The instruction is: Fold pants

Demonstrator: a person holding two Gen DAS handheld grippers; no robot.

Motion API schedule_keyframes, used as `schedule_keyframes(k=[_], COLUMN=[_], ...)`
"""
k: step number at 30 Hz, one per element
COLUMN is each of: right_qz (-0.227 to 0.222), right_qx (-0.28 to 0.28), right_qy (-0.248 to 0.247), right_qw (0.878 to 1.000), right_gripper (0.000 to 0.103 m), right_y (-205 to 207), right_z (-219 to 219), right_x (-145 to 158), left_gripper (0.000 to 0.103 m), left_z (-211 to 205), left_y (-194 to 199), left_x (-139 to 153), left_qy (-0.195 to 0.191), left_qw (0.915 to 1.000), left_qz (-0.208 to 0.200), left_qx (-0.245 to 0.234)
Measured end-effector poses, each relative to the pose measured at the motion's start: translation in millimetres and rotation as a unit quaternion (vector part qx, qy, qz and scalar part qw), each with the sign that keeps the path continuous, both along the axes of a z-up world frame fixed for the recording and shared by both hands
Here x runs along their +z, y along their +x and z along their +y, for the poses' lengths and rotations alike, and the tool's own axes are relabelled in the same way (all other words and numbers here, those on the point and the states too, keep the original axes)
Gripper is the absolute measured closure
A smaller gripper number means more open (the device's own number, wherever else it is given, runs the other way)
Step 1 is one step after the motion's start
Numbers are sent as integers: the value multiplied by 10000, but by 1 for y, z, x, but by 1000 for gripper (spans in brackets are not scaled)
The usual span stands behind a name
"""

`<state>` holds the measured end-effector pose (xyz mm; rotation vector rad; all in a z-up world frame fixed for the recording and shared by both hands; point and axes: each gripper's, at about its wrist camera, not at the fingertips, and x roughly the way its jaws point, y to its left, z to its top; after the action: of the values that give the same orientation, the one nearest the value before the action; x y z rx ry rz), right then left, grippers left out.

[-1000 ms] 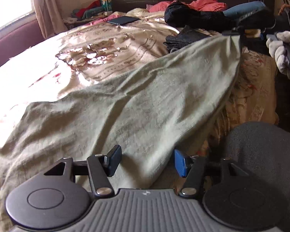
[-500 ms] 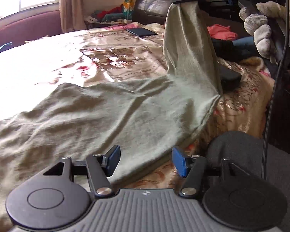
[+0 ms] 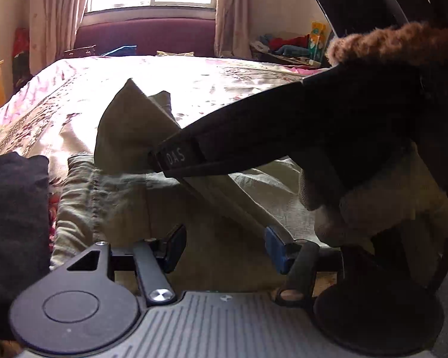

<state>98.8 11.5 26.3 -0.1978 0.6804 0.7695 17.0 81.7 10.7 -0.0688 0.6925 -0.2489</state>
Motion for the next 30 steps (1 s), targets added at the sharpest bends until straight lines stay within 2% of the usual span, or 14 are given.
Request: schedule_keyframes(k=[4,7,10,14,17,18,19,20,21,23,25,27,29,30], right_qz=[193,138,288,64,-206,-305,-355,-329,-261,-228,-441,-710,-1022,-977], right_qx=[-76,56,265,297,438,509,521,504,469,175,-247,-643,-533,-285], right_qy=[-133,-324,-587,-811,-917,-1006,-1020,-989,-925,-506,-17,556,729,559], right_qw=[9997,9994,9975,9962,9946,9932,9928,9933,9943,9983,9987,9939,9907,9932], right_gripper=[98,98,94,88,74,75,82,93,98,98,98,98,97,96], right_y=[4,1,2,0,-1,-2,-2,-2,-2,2,7,9,2,0], right_z=[12,22,40,58,71,77,79,80,80,70,56,41,40,48], right_x=[-3,-2,-10,-15,-15,-15,-15,-13,-10,6,29,54,65,62], left_gripper=[33,33,33,33,33,33,33,33,33,33,33,33,33,33], left_z=[16,26,42,60,71,71,74,76,76,75,75,74,71,70], left_y=[-1,-5,-5,-9,-9,-10,-11,-12,-14,-19,-23,-26,-28,-29], left_x=[0,0,-3,-9,-13,-13,-14,-14,-13,-11,-9,-5,-3,-2], left_qy=[-335,-572,-761,-1006,-1085,-1085,-1133,-1183,-1187,-1066,-987,-910,-830,-775], left_qw=[9994,9983,9968,9937,9917,9913,9906,9901,9901,9917,9929,9939,9950,9958], left_qz=[35,38,96,168,240,255,251,231,197,66,-56,-163,-205,-182], left_qx=[54,74,230,471,640,698,719,717,717,718,668,602,517,460])
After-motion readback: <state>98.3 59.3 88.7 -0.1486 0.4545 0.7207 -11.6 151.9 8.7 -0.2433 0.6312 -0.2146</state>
